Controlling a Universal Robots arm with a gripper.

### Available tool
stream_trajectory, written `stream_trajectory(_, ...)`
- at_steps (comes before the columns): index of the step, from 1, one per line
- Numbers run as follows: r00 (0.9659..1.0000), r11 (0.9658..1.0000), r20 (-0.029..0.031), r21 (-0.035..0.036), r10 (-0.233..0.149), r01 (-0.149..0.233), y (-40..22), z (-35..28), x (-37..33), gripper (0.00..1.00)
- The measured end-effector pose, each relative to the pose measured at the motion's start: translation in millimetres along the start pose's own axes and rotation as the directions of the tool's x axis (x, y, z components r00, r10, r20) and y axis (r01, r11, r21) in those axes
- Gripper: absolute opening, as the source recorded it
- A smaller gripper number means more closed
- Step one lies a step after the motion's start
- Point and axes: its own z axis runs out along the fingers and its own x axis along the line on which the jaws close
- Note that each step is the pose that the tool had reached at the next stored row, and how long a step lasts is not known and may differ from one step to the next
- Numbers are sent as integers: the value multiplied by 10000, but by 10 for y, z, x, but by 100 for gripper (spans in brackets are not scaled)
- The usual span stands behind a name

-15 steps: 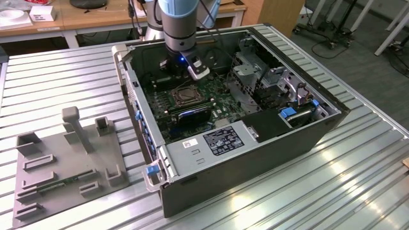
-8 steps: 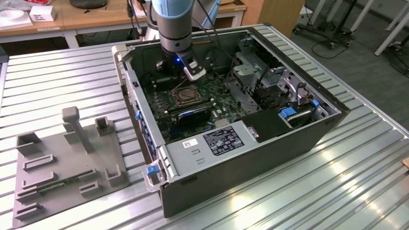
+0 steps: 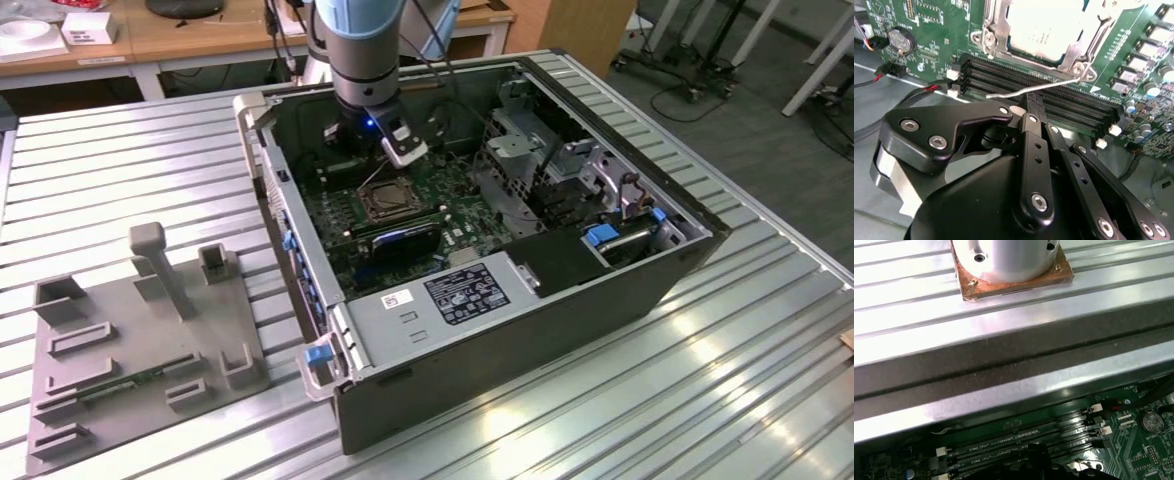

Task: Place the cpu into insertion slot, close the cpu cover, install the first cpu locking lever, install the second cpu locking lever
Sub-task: 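Install the first cpu locking lever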

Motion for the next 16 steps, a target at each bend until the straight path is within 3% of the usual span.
stream_trajectory(3,10000,9999,-32,-124,26,-26,11,-29,3,11)
stream_trajectory(5,10000,9999,-43,-166,33,-33,23,-63,0,11)
stream_trajectory(16,10000,9998,-46,-175,39,-40,-38,-119,-47,11)
